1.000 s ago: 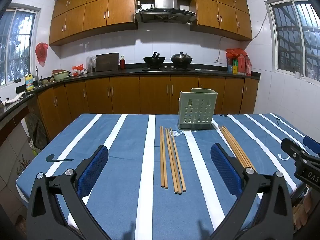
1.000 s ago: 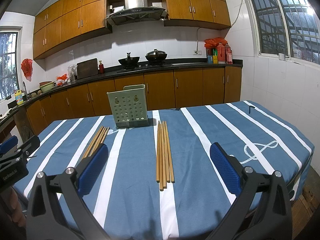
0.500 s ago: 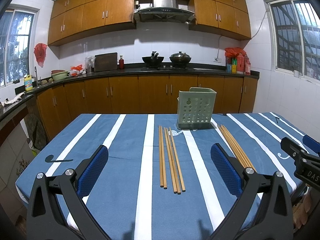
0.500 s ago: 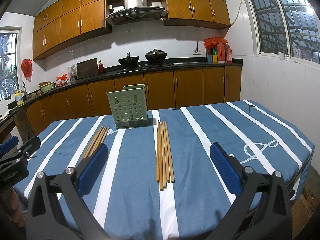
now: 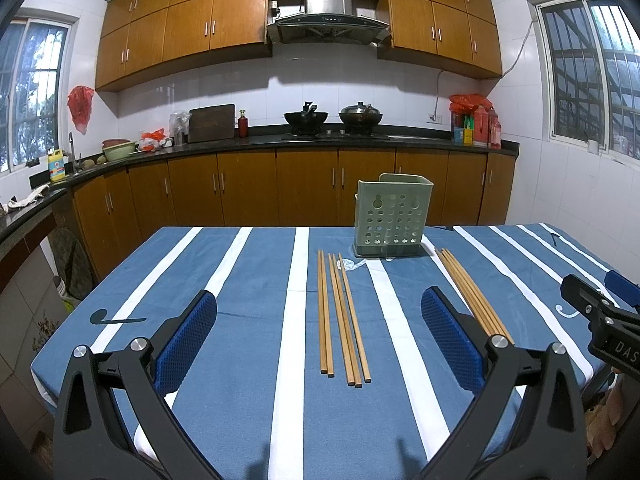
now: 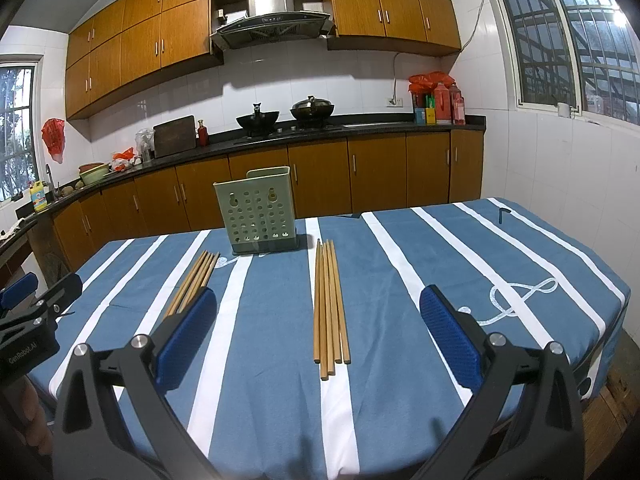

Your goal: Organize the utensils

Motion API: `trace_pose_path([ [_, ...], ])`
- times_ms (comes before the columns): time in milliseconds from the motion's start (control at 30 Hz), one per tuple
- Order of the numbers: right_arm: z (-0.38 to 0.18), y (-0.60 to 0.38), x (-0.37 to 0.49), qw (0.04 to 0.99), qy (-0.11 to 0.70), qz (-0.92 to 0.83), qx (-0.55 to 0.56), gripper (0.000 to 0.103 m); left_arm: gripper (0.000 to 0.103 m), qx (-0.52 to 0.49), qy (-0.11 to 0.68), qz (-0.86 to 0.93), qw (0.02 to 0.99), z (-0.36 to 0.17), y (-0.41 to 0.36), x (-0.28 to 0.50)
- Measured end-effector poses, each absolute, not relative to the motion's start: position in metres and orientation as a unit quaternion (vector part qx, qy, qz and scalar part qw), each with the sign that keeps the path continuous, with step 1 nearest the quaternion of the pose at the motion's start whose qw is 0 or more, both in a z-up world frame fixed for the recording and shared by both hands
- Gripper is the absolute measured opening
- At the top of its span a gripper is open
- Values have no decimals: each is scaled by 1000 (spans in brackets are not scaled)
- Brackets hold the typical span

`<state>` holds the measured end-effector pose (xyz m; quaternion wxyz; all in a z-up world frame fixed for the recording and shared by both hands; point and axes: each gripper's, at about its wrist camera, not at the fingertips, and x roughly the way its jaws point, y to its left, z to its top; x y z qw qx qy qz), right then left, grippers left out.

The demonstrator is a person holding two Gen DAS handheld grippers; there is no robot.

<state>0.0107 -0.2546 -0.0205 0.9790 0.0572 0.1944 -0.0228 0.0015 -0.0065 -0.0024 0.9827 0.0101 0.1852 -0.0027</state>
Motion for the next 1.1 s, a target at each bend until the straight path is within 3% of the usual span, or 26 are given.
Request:
trace_pose_path([
  [1100,-25,-256,12,978,197,-23,59,99,101,10,186,-3,982,-3,-6,2],
])
